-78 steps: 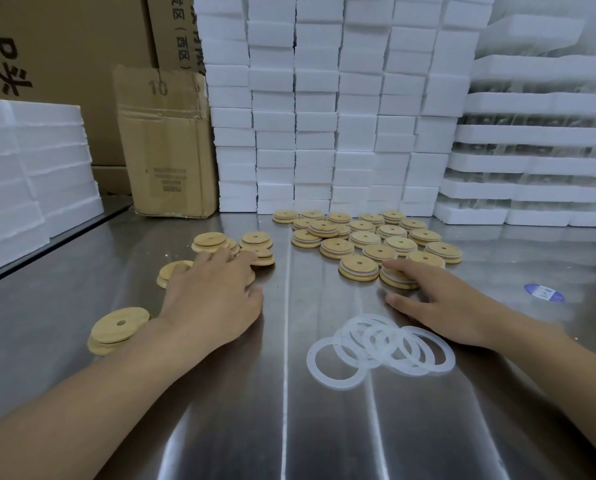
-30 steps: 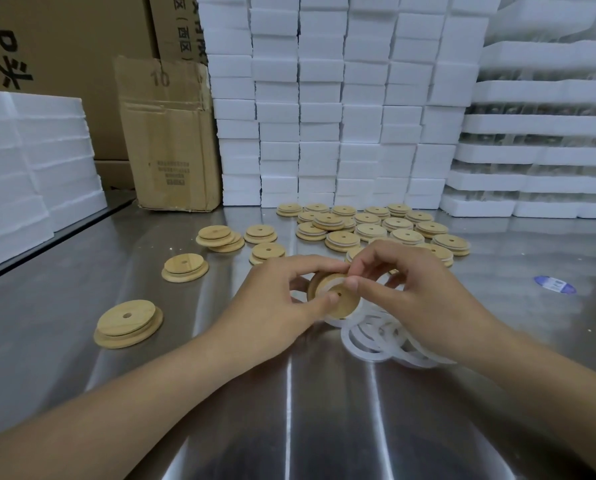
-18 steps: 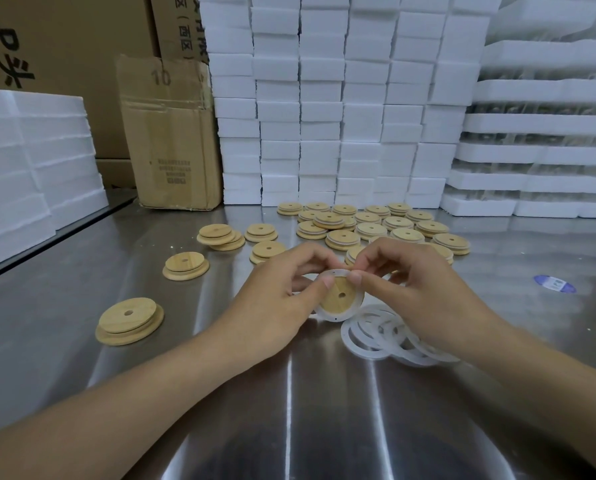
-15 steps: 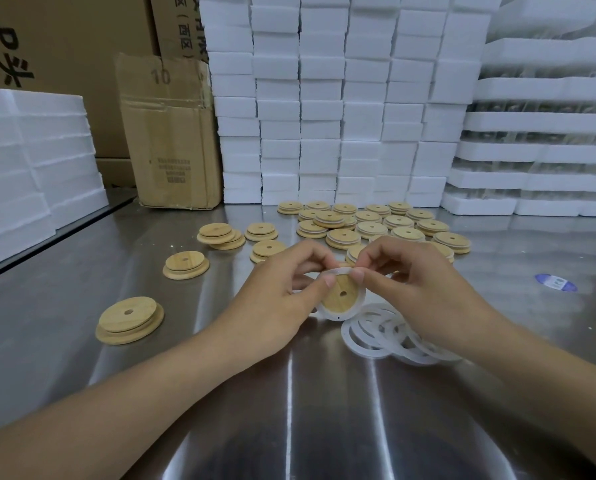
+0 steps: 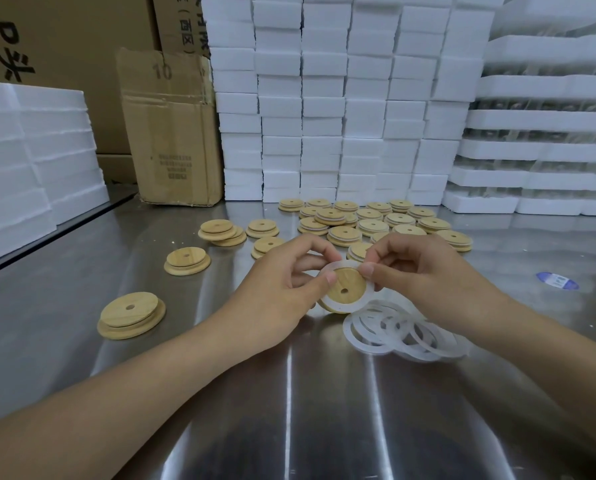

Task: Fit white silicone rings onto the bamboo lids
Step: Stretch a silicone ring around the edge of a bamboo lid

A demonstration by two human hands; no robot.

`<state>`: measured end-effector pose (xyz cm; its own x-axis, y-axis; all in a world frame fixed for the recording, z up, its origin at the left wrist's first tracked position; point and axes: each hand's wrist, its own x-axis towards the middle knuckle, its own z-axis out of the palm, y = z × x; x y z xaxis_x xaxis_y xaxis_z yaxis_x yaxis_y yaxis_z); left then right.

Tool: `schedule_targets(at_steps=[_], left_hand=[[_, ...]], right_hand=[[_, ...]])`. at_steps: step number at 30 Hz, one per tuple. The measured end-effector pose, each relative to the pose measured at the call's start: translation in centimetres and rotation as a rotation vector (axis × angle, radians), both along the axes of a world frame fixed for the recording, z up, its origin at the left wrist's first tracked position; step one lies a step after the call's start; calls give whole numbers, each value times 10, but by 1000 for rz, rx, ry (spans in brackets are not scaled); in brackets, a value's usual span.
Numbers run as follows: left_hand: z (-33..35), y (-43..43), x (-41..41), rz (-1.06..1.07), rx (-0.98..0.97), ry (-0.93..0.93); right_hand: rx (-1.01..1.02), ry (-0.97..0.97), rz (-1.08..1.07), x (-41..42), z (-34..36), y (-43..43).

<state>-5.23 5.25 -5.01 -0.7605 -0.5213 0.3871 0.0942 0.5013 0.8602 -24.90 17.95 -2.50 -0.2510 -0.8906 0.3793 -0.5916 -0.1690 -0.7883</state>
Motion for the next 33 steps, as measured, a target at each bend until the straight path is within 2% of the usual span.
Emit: schedule_targets(at_steps=[13, 21, 28, 33], left_hand=[[0, -7, -1, -9, 15, -22], [-2, -11, 1, -24, -22, -97], [3, -10, 2, -35, 145, -134], [-1, -5, 1, 0, 187, -79]], right_hand=[[221, 88, 50, -12, 8, 7], [263, 66, 53, -9, 7, 8], [248, 124, 109, -12, 6, 7], [219, 225, 73, -12, 6, 7]])
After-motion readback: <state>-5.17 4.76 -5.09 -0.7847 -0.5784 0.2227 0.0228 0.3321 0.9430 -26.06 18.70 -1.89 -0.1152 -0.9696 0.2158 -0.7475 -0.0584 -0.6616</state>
